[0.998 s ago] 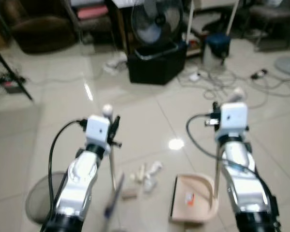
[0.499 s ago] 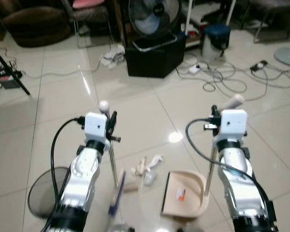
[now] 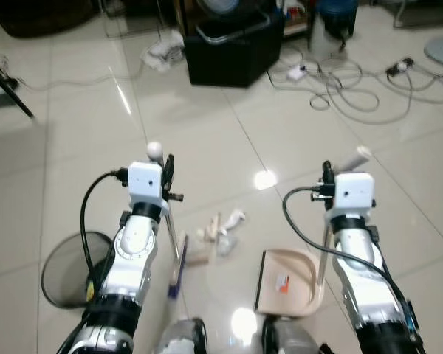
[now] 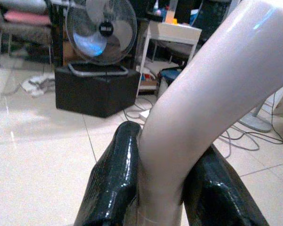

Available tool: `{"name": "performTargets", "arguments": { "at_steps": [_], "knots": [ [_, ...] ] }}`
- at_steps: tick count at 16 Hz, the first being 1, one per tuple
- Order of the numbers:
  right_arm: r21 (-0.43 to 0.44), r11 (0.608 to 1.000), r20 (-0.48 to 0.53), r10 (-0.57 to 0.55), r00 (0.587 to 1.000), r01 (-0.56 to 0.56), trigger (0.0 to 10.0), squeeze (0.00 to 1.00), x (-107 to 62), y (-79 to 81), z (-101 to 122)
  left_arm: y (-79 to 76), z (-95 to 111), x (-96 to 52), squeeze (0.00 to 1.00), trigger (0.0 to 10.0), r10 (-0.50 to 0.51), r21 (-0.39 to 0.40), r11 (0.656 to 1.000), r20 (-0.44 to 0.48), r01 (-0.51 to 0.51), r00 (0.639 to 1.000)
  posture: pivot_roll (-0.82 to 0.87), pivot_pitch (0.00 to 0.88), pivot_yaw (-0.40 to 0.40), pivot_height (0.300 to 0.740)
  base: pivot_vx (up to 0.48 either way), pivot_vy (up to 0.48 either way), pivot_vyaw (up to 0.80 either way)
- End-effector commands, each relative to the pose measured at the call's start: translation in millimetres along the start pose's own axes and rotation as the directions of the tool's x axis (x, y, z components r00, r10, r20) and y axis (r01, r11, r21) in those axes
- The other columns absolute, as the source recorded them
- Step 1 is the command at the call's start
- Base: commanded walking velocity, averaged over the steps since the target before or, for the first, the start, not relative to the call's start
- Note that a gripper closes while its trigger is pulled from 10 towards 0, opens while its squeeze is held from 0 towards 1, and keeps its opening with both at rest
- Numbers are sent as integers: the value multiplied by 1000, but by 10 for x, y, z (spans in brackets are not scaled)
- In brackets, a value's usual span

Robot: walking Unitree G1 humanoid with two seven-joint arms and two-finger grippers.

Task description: Sweep floor

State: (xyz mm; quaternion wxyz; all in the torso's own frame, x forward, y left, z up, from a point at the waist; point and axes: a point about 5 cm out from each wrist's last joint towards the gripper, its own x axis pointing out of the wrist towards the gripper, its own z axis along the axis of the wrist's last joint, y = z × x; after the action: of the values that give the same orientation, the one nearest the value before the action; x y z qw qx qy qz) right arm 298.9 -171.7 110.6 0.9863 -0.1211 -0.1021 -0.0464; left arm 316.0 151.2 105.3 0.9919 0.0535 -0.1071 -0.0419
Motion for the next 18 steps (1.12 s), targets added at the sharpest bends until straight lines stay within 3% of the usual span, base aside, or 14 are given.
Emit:
{"name": "performTargets", "arguments": {
  "at_steps": [1,5,10,14,18],
  "knots": [
    [-46,999,74,3,997,1,10000,0,48,-7,49,15,52,27,0,10000,-1,25,1000,59,-1,998,-7,350,68,740,0,0,0],
    [-59,997,134,52,990,-44,10000,0,165,57,80,4,47,54,0,10000,-8,40,999,83,4,997,0,399,63,740,0,0,0],
    [-19,984,98,178,979,-177,10000,0,35,435,-86,-7,24,43,0,10000,2,30,1000,88,-4,996,20,419,56,740,0,0,0],
    [94,977,115,178,977,-189,10000,0,13,678,-22,-114,52,-32,0,10000,9,-96,995,88,0,996,29,403,49,740,0,0,0],
    [159,967,150,178,973,-201,10000,0,19,788,64,-186,191,-69,0,10000,24,-221,975,105,0,994,29,373,46,740,0,0,0]
  ]
}}
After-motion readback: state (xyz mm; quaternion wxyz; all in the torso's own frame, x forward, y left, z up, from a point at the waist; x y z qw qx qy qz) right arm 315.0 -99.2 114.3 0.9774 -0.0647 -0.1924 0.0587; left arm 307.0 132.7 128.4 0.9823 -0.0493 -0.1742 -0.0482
